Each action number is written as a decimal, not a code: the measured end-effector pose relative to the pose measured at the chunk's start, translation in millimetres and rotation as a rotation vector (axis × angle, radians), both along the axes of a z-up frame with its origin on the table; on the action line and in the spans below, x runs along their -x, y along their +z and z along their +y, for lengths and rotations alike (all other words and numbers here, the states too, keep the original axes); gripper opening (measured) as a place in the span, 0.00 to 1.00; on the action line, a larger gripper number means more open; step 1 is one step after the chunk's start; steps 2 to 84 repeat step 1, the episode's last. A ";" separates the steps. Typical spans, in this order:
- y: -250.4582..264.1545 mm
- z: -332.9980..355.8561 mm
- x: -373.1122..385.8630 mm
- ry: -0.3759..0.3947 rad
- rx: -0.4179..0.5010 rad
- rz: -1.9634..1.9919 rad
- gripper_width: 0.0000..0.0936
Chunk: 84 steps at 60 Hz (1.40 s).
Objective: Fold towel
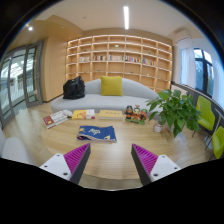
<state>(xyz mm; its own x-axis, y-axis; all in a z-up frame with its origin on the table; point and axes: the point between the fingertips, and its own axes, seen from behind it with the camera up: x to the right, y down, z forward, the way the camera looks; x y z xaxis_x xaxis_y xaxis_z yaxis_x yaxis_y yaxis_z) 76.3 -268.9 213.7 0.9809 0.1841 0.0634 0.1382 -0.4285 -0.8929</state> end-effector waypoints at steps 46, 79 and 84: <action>0.7 -1.0 0.7 -0.001 -0.001 0.004 0.91; 0.7 -1.0 0.7 -0.001 -0.001 0.004 0.91; 0.7 -1.0 0.7 -0.001 -0.001 0.004 0.91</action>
